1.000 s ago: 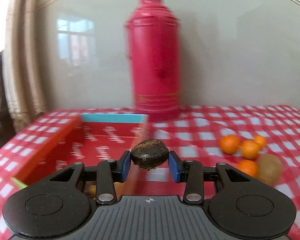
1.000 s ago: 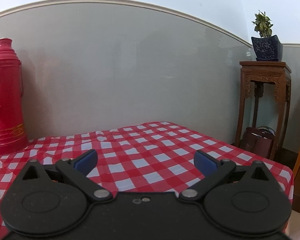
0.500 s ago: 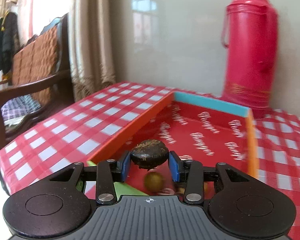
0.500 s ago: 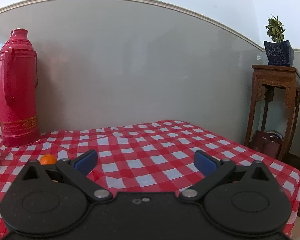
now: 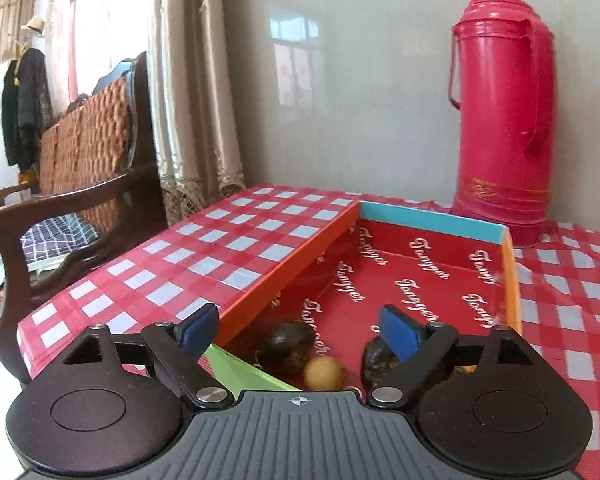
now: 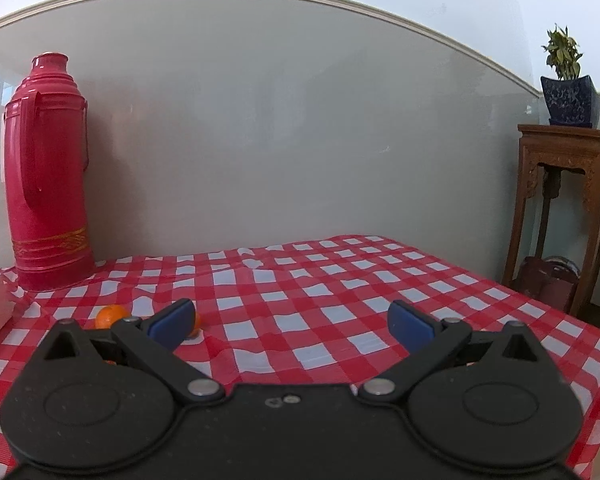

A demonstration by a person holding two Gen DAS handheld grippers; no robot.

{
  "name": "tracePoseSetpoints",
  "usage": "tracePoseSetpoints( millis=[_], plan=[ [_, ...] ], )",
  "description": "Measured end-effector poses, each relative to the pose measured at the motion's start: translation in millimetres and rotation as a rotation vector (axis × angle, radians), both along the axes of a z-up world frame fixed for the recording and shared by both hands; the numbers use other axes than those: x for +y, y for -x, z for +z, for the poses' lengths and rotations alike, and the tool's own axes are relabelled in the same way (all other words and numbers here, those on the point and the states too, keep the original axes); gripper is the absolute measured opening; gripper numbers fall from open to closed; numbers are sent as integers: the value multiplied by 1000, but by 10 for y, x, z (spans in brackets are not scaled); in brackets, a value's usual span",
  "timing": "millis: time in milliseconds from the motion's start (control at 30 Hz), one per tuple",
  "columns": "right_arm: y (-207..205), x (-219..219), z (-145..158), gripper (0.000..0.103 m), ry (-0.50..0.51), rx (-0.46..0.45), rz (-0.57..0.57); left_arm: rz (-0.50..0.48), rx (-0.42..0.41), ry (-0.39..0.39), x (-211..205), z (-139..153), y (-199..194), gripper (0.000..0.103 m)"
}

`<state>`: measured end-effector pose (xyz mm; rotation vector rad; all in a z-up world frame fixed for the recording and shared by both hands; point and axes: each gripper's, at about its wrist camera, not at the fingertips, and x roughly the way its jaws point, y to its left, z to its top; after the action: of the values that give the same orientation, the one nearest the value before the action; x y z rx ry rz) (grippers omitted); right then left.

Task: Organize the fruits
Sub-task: 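Carry the chestnut in the left tool into the box and release, then reach the right tool to the brown kiwi and close on it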

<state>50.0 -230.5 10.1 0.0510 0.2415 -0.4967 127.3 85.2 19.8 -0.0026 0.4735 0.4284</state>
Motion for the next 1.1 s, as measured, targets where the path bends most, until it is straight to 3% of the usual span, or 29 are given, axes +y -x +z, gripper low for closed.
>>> tracePoseSetpoints(
  millis=[200,467,600,767,1100],
  plan=[
    [-32,34,-8,97,-27,6,41,-31,-17,14,7,66,213,87],
    [-153,84,-45,97,-104,54,143,-54,-39,-37,53,109,572,91],
    [-218,120,-65,90,-138,74,206,-74,-48,-58,75,136,720,92],
    [-312,119,-92,72,-194,111,253,-79,-60,-75,138,157,873,93],
    [-451,126,-175,66,-278,159,288,-17,-79,-51,388,158,1093,96]
  ],
)
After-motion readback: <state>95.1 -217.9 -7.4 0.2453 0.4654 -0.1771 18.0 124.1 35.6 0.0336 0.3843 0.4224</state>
